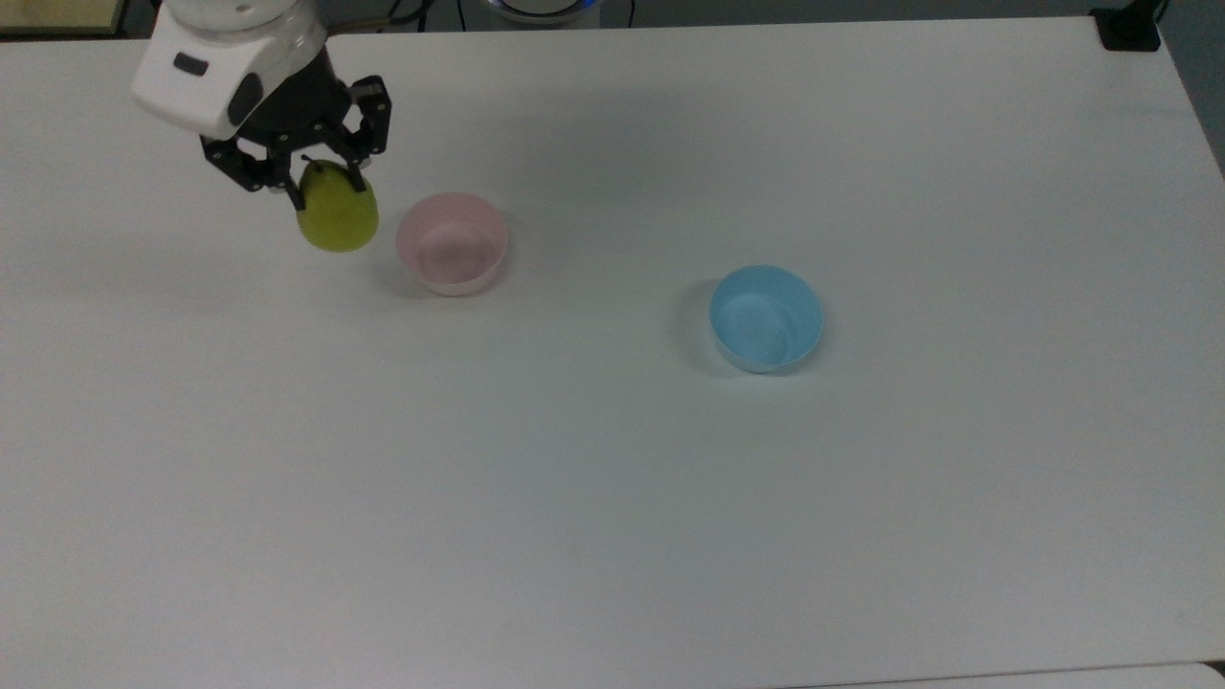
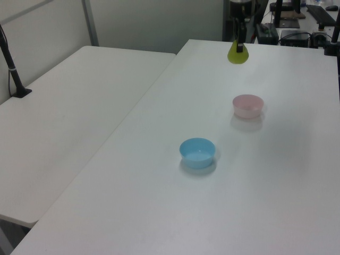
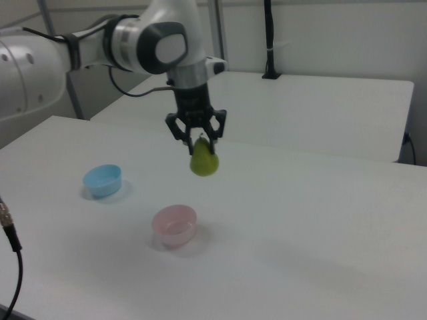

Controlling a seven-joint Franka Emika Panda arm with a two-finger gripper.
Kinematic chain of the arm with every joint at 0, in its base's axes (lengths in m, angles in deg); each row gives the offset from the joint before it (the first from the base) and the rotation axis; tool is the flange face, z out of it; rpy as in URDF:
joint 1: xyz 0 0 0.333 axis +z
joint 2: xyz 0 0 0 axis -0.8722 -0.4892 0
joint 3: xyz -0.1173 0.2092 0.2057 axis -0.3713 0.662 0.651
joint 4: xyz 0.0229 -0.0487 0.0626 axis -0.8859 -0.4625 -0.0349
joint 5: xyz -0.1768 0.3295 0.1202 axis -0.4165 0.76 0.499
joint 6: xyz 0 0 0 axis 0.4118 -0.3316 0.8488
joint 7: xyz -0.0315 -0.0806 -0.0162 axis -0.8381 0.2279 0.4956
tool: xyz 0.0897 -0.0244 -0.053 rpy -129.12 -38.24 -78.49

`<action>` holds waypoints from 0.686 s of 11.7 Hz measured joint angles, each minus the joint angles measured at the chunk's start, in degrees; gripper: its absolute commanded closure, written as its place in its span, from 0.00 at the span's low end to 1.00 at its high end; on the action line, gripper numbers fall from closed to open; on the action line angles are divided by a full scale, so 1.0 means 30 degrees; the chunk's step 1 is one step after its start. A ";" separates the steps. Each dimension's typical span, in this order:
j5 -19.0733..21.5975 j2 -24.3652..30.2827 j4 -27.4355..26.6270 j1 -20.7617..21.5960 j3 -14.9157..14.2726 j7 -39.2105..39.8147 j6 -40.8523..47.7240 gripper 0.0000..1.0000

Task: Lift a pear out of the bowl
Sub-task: 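Carry the pear away from the pink bowl and lower it to the table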

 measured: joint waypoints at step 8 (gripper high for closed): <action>-0.0033 -0.5292 0.2254 -0.4305 -0.0095 0.1464 -0.3229 1.00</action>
